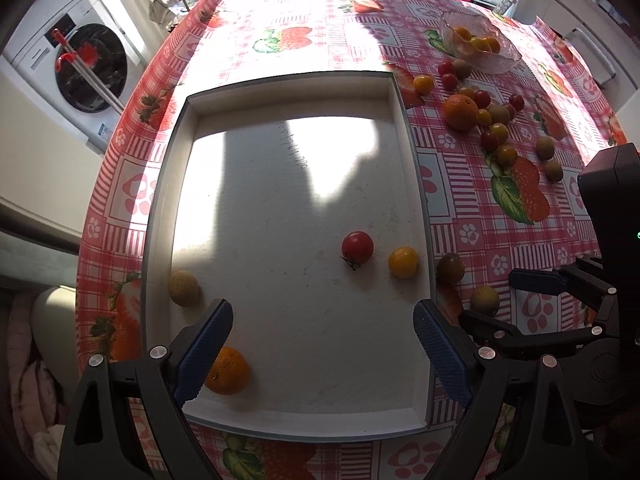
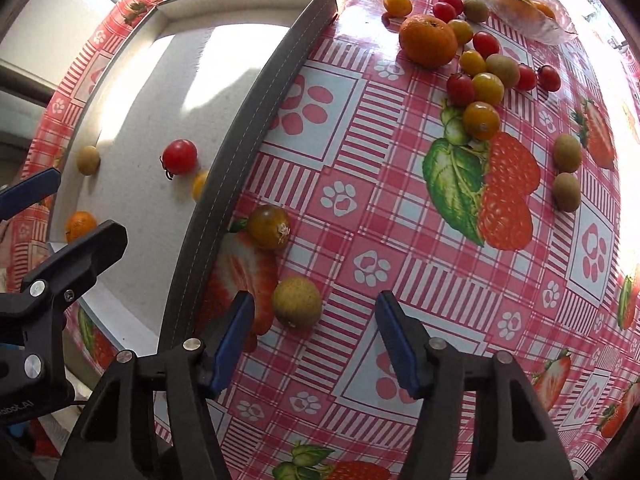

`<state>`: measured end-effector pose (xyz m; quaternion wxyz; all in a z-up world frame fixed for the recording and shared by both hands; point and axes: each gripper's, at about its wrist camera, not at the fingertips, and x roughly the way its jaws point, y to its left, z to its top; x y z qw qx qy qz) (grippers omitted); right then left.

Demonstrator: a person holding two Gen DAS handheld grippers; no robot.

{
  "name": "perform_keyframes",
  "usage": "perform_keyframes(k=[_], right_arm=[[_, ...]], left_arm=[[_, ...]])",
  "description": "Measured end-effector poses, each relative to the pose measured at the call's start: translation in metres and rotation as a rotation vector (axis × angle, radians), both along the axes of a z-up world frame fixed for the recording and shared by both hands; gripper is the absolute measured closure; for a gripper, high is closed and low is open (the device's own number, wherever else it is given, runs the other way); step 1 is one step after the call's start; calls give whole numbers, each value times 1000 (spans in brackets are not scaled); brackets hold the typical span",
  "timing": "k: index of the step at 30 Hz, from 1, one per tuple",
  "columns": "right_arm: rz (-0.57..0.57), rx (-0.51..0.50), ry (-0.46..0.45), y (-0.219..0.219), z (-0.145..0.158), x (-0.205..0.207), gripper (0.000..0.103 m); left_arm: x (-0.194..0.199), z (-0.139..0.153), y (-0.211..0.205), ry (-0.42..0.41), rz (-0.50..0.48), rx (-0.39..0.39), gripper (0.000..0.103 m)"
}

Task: Organize fruits
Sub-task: 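Grasp a greenish-yellow round fruit with the right gripper, then grasp an orange cherry tomato with the left gripper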

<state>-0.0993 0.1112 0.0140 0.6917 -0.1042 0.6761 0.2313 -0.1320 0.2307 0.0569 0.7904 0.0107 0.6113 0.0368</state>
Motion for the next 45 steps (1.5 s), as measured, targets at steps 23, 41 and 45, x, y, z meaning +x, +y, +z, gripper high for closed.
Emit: perform_keyframes(k=[23, 41, 45], right_arm=[[-234, -47, -72, -102, -2, 54, 75], [-232, -5, -55, -110, 5, 52, 76], [-243, 2, -48, -117, 5, 53, 76]], left_arm=[[43, -8, -89, -2, -194, -25, 11], [35, -51, -111, 49, -326, 100, 21], [35, -51, -106, 71, -265, 0, 45]])
